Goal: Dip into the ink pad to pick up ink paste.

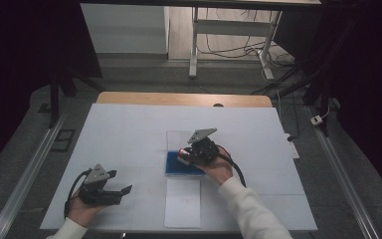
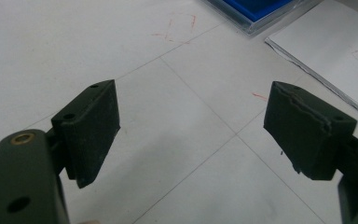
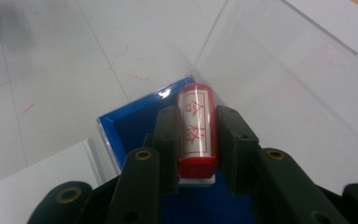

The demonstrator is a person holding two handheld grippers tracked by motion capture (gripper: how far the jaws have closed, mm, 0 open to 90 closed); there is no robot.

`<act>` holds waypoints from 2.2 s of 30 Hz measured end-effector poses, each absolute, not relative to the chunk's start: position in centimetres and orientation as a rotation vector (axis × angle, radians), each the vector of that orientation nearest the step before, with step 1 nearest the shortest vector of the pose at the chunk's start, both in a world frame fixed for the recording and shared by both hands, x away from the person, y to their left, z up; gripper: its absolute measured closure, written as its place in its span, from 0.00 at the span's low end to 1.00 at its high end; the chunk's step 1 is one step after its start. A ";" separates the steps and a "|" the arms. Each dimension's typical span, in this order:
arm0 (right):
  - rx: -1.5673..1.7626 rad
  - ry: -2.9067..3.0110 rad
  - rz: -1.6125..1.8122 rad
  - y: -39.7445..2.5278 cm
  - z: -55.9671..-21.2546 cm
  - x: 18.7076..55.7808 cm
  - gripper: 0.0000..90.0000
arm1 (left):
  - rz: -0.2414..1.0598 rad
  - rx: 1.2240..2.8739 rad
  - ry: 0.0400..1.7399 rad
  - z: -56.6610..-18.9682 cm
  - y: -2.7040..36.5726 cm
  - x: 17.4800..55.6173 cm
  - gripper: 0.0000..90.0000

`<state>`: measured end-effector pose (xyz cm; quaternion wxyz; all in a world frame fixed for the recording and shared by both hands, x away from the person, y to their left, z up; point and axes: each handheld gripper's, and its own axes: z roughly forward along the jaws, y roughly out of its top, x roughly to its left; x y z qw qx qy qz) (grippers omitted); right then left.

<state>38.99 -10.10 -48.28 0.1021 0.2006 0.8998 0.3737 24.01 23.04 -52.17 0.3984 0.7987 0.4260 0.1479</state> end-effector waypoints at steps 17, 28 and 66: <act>0.630 2.671 1.084 -10.0 -48.7 39.2 0.78 | 0.377 2.022 1.086 -52.2 23.2 23.9 0.20; 0.630 2.693 1.003 -9.5 -48.7 39.2 0.79 | 0.384 2.018 1.088 -52.1 23.2 23.7 0.20; 0.573 2.648 1.097 -9.9 -45.9 38.3 0.78 | 0.387 2.016 1.079 -52.0 23.3 23.7 0.20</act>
